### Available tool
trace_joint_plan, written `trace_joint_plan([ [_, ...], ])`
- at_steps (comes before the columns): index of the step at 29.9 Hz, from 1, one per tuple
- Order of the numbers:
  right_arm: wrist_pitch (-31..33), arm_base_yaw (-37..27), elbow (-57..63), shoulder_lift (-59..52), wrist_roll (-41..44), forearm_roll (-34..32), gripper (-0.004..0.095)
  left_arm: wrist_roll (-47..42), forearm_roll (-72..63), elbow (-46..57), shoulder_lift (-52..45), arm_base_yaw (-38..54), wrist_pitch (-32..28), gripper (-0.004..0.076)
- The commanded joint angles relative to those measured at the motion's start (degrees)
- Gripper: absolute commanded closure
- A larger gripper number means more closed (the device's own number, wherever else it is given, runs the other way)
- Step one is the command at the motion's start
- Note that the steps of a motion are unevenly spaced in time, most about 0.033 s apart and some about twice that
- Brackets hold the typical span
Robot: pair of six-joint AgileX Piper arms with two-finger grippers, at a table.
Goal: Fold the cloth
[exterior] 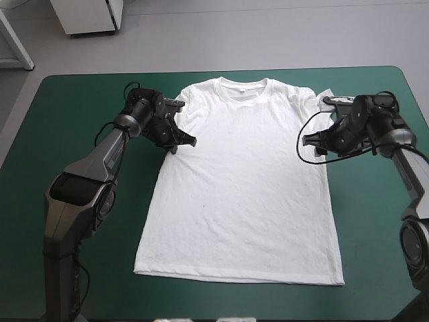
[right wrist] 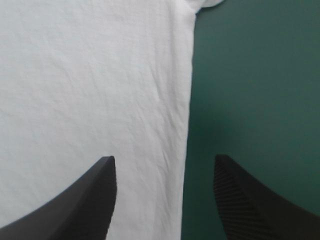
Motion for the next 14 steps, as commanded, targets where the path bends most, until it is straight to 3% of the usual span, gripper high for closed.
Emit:
trace_joint_plan([
  [1, -4.27, 0.64, -1.98, 0.39, 1.05, -0.22, 0.0348, -0.11, -2.10, -0.56, -1.81, -0.42, 1.01, 0.0734],
  [8, -4.08, 0.50, -8.33, 7.76, 1.38, -0.20, 0.0343, -0.11, -2.10, -0.56, -1.81, -0.42, 0.67, 0.0734],
  [14, -0.36, 0.50, -15.49, 14.52, 1.84, -0.20, 0.0343, -0.11, -2.10, -0.56, -1.81, -0.42, 0.67, 0.0734],
])
